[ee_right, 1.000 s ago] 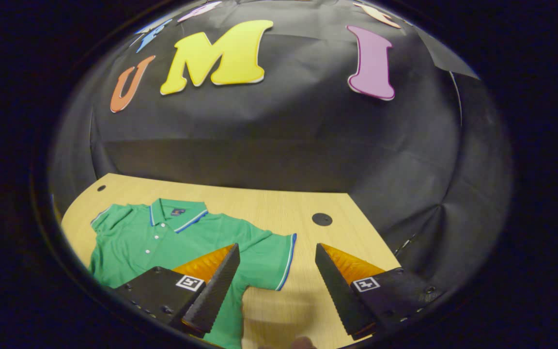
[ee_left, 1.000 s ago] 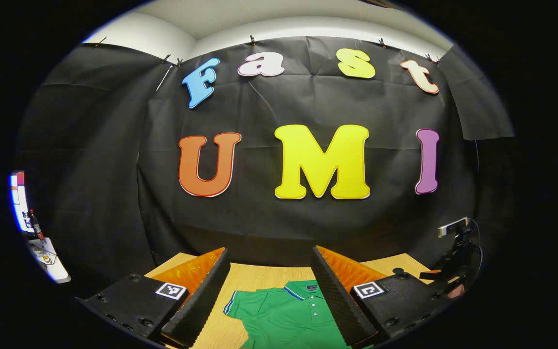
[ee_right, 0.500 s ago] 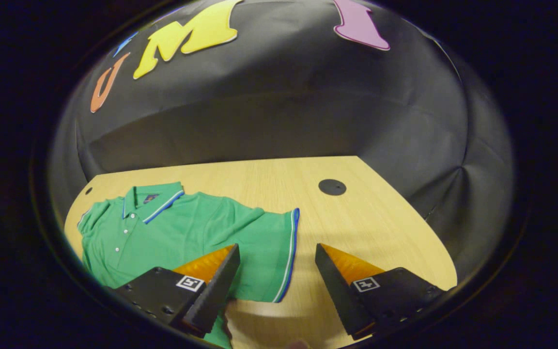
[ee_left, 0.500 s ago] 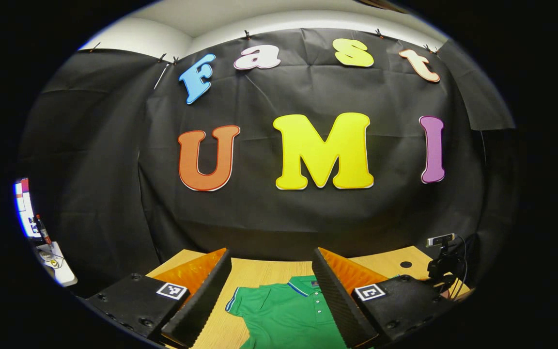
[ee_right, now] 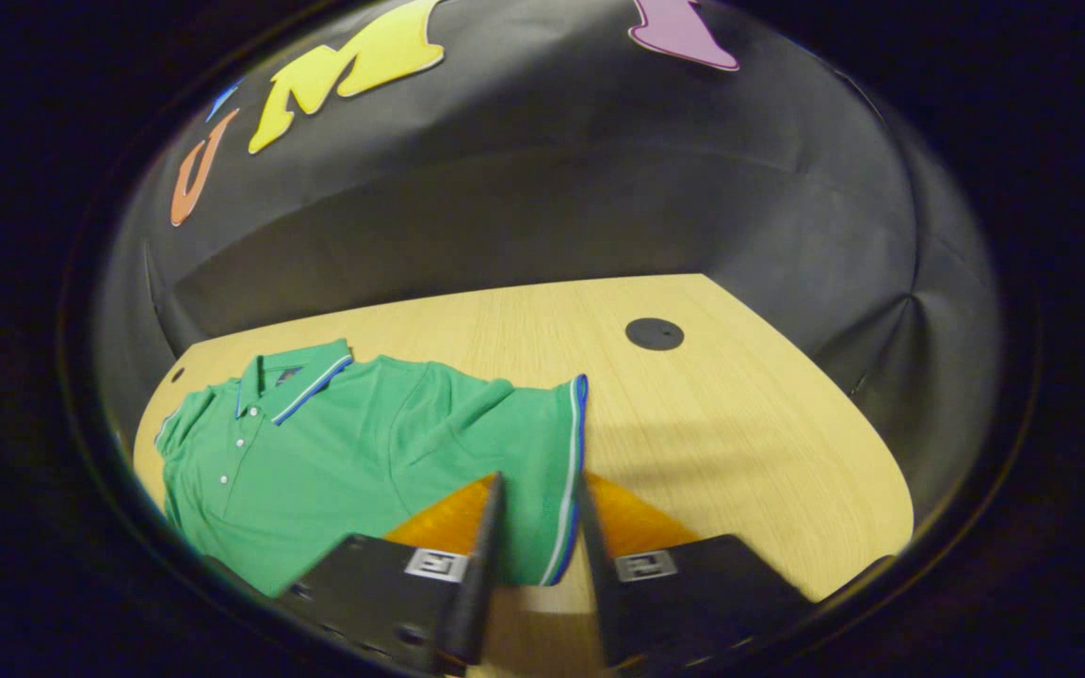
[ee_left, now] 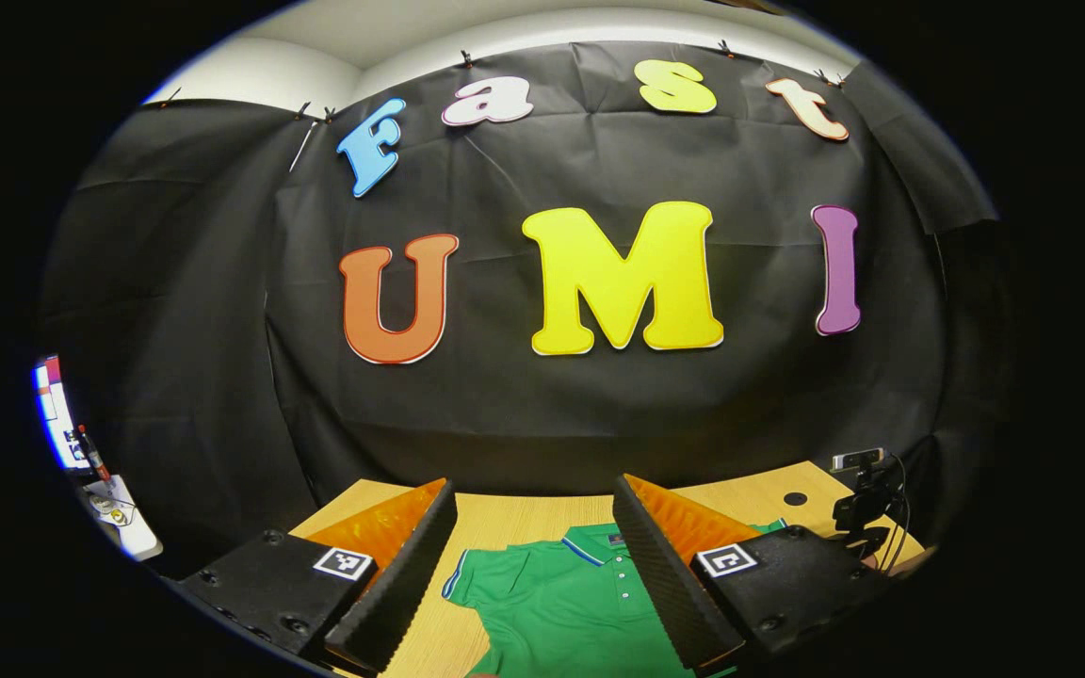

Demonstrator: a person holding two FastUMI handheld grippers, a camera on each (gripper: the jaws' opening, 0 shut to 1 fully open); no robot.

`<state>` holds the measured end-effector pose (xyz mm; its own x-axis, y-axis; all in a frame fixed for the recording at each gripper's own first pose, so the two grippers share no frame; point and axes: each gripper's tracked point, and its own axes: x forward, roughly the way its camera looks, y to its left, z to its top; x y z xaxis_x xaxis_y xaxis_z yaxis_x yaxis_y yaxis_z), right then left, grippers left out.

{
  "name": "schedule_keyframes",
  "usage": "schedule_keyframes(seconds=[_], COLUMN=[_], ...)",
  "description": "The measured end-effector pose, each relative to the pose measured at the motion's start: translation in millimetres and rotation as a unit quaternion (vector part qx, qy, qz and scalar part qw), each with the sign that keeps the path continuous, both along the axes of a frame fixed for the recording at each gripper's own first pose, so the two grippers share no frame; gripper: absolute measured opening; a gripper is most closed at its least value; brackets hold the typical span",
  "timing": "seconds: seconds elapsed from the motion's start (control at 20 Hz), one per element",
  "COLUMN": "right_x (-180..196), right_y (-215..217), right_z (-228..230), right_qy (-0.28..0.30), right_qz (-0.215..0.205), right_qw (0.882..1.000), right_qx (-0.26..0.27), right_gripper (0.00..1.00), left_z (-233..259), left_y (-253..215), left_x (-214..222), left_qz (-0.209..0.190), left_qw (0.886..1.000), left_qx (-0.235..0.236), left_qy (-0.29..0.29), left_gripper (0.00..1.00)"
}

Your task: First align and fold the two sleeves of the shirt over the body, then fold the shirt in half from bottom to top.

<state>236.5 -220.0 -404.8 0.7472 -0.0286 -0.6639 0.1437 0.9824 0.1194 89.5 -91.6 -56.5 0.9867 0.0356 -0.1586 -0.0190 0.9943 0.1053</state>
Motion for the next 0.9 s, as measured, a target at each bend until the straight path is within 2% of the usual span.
schedule_keyframes(seconds=[0.05, 0.15, 0.2, 0.35, 0.6, 0.9], right_x=[1, 1, 5, 3, 12, 31], right_y=[-1, 5, 5, 8, 15, 59], right_z=[1, 4, 1, 6, 39, 78], right_qy=[-0.005, 0.0, -0.003, 0.004, -0.027, -0.058], right_qz=[-0.001, 0.007, 0.004, 0.0, 0.005, 0.057], right_qw=[1.0, 1.0, 1.0, 1.0, 1.0, 0.996], right_qx=[0.003, 0.014, 0.014, 0.008, -0.011, -0.047], right_gripper=[0.27, 0.2, 0.01, 0.01, 0.0, 0.0], left_z=[1, 1, 0, 0, -2, 0], left_y=[0, 2, 3, 7, 15, 31], left_x=[0, -1, -1, -2, -6, -13], left_qz=[0.0, 0.001, 0.002, 0.007, 0.017, 0.035], left_qw=[1.0, 1.0, 1.0, 1.0, 1.0, 0.999], left_qx=[0.0, 0.001, 0.001, -0.001, -0.011, -0.026], left_qy=[0.0, 0.0, 0.0, 0.0, 0.0, -0.009], left_gripper=[1.0, 1.0, 1.0, 1.0, 1.0, 1.0])
